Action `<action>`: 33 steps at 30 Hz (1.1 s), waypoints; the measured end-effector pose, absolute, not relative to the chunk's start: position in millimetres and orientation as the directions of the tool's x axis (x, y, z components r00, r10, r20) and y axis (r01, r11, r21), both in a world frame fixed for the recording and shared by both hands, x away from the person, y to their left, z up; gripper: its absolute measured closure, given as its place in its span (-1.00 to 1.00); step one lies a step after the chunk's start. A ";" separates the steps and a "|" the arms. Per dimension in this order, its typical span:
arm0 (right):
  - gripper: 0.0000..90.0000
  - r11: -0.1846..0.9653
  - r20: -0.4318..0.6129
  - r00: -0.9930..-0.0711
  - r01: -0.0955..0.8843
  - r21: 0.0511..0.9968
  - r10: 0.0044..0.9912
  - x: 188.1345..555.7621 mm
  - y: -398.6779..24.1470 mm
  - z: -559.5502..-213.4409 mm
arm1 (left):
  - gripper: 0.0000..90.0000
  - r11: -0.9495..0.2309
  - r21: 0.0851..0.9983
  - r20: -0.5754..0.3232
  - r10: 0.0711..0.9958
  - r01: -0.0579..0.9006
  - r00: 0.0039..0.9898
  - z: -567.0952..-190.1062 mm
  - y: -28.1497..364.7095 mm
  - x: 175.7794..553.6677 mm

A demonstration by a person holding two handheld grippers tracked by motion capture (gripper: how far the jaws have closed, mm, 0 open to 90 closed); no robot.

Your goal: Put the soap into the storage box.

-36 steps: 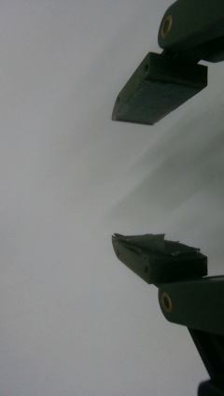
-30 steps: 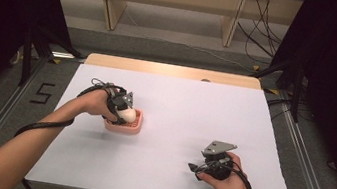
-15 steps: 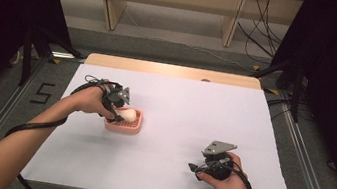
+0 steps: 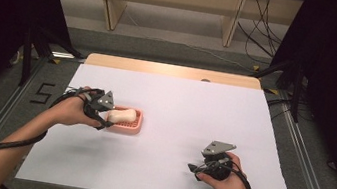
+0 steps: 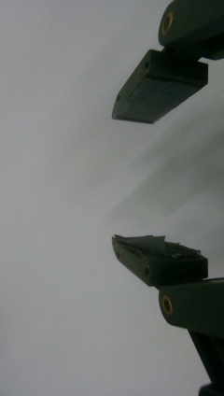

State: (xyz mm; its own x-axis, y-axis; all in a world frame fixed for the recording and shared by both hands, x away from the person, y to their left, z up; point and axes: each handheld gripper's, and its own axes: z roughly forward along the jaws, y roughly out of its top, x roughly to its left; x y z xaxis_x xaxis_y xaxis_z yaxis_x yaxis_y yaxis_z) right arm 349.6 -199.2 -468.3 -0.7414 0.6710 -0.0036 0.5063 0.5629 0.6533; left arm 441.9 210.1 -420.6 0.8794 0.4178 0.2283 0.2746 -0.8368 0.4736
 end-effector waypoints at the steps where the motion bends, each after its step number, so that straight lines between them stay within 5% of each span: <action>1: -0.26 0.562 -0.005 -0.739 0.507 0.654 0.674 349.4 -199.0 -468.5 | -0.11 -0.821 0.490 0.223 0.443 0.293 0.868 -421.9 211.5 438.7; 11: -0.27 0.573 -0.019 -0.747 0.494 0.654 0.665 350.0 -200.0 -467.6 | -0.14 -0.728 0.573 0.202 0.571 0.377 0.796 -431.8 224.7 404.6; 33: -0.28 0.568 -0.022 -0.745 0.488 0.663 0.666 349.7 -197.8 -469.3 | -0.19 -0.620 0.636 0.152 0.685 0.460 0.712 -474.1 254.6 340.6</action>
State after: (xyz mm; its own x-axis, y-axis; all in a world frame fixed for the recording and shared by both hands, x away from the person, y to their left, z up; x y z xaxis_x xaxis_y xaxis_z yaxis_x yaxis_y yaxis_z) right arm 349.7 -197.8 -469.3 -0.7454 0.6663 -0.0222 0.4878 0.5679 0.6630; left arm 340.6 254.6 -474.1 0.7125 0.6850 0.1522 0.4600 -0.6198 0.6358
